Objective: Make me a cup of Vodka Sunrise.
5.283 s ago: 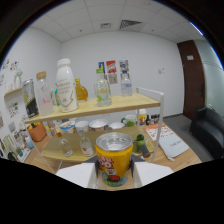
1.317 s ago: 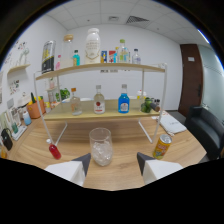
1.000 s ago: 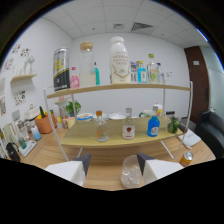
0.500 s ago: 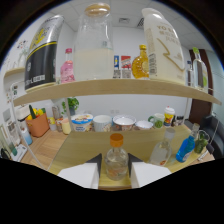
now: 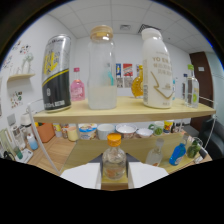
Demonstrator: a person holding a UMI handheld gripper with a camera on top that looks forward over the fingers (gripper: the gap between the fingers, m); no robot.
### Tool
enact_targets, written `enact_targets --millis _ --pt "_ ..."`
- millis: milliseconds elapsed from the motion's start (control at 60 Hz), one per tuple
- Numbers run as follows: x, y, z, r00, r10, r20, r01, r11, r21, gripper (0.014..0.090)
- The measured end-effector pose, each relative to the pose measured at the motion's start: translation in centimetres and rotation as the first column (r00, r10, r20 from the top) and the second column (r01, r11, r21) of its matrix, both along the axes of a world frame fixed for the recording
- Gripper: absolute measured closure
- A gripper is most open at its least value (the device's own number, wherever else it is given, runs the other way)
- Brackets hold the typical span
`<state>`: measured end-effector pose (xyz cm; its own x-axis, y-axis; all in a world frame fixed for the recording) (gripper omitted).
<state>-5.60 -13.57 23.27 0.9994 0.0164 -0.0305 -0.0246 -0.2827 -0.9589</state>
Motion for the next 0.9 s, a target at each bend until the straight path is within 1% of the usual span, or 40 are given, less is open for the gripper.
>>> enact_targets --millis 117,217,383,567,717,900 --pt "-0.8 -2.8 1.6 0.999 0.027 -0.027 -0.026 0.998 0.049 0.0695" --pt "-1.2 -4.7 -0.2 0.999 0.037 -0.028 -0.036 0.998 0.046 0.0697" --pt "-1.7 -6.6 -5.9 0.998 0.031 -0.049 -0.032 0.999 -0.024 0.0698" --pt "-1.5 -6.3 -12.4 0.999 -0.004 -0.054 -0.001 0.996 -0.093 0.0698" --pt "-1.2 -5.7 -16.8 0.998 -0.040 -0.049 0.031 0.986 -0.166 0.0698" --pt "-1.1 -5.4 -20.1 0.999 -0.039 -0.029 0.031 0.970 -0.240 0.0695"
